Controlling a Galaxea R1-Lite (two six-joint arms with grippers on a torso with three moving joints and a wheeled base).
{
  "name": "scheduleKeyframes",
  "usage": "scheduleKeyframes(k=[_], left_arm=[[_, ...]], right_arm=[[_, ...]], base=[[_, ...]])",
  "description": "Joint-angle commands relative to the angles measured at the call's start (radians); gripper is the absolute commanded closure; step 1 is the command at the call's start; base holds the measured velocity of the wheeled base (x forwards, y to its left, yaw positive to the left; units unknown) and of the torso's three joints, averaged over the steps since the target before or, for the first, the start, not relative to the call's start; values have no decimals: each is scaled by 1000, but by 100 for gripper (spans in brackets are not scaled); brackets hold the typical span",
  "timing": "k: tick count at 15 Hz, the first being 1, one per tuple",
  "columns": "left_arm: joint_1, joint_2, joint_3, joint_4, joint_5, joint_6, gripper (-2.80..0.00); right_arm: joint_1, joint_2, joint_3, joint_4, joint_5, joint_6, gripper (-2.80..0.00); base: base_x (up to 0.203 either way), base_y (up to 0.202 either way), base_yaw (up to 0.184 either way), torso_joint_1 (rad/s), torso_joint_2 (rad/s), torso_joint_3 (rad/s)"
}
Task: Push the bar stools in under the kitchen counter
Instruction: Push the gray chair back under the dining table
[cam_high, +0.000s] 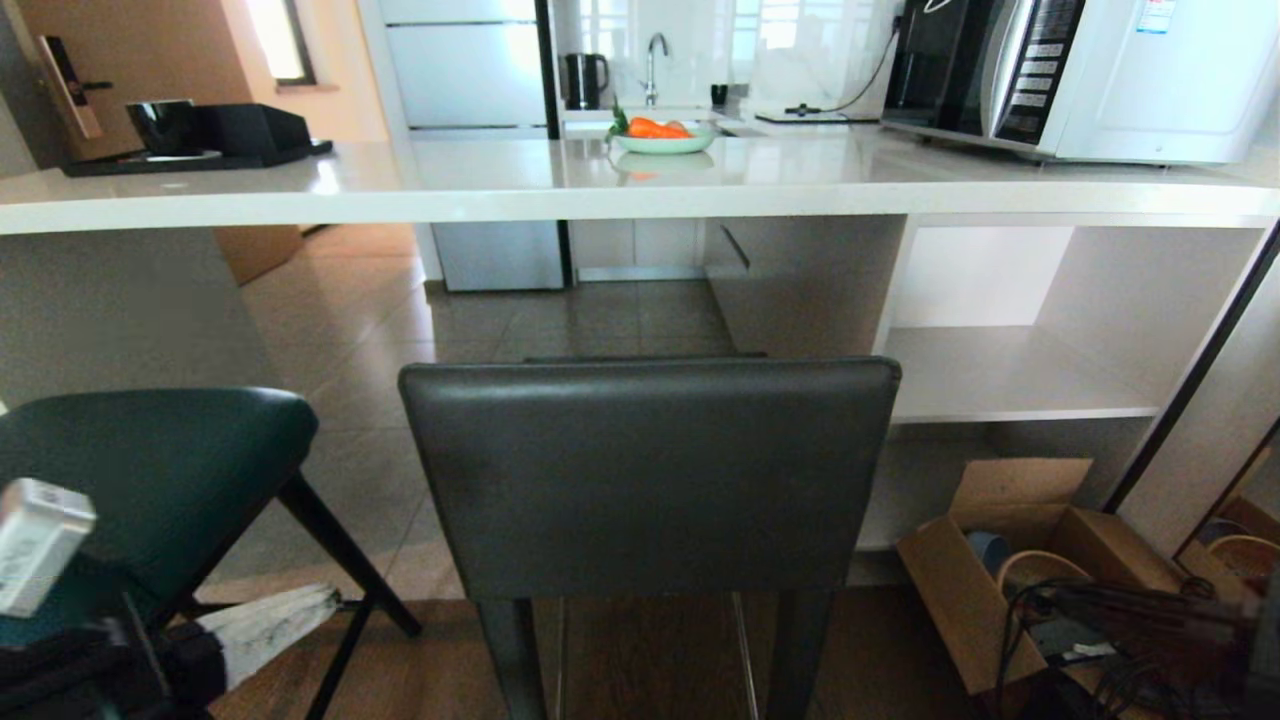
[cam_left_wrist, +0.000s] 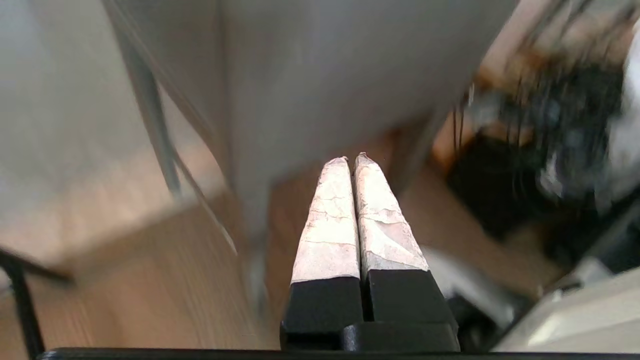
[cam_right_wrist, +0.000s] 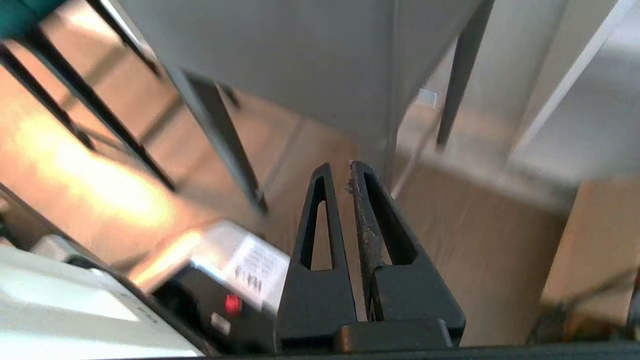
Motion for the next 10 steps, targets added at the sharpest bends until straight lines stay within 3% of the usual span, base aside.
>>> scheduleKeyframes(k=[1,3,5,6,10], left_arm=[[-80,181,-4,-33,72,-4,0],[-112,284,-22,-113,154,-5,0],[-128,357,-47,-142,264,-5,0],[-140,371,-62,-146,288,-6,0],[-210,350,-61,-147,286,-10,0]], right_arm=[[55,187,-40,-18,-38,25,0],[97,246,-74,-29,-75,80,0],[113,288,-77,-31,-120,84,0],[140,310,-86,-31,-148,85,0],[260,385,-192,-32,-171,211,0]], base=[[0,0,0,0,0,0],[0,0,0,0,0,0],[0,0,0,0,0,0],[0,0,0,0,0,0],[0,0,0,0,0,0]])
